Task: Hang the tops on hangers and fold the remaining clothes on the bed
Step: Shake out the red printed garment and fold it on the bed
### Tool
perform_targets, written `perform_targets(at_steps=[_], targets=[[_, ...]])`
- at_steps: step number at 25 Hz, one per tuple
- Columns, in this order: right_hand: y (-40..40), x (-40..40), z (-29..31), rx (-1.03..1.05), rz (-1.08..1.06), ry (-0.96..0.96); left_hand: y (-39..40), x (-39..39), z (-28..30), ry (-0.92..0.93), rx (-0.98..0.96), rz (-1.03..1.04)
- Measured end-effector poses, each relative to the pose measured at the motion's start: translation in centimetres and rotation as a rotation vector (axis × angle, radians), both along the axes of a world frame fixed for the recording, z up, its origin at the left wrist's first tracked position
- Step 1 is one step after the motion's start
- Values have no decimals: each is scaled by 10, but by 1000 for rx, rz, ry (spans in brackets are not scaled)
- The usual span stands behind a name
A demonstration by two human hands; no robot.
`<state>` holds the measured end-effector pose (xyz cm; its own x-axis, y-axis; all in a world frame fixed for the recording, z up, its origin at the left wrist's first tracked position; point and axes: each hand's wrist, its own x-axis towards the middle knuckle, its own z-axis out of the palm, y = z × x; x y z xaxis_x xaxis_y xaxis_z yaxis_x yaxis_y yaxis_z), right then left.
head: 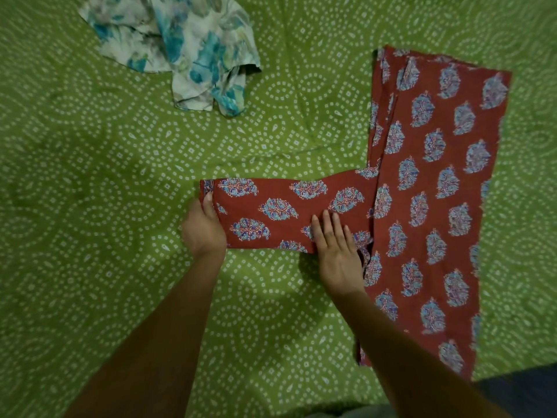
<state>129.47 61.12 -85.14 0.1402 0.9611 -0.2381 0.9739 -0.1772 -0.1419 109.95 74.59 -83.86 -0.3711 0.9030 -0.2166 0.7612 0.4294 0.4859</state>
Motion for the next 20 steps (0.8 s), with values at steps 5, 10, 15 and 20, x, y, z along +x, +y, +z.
perform_targets(at_steps=[5, 10, 15, 20], targets=[[11, -11, 0, -183, 74, 209, 4, -3, -5, -29, -34, 92], [13, 28, 4, 75, -250, 256, 3, -2, -1, -217, -15, 103], [19, 79, -10, -91, -858, 277, -12, -34, -23, -382, 19, -289], [47, 15, -7, -177, -406, 325, -7, -32, -17, -483, -50, -120]])
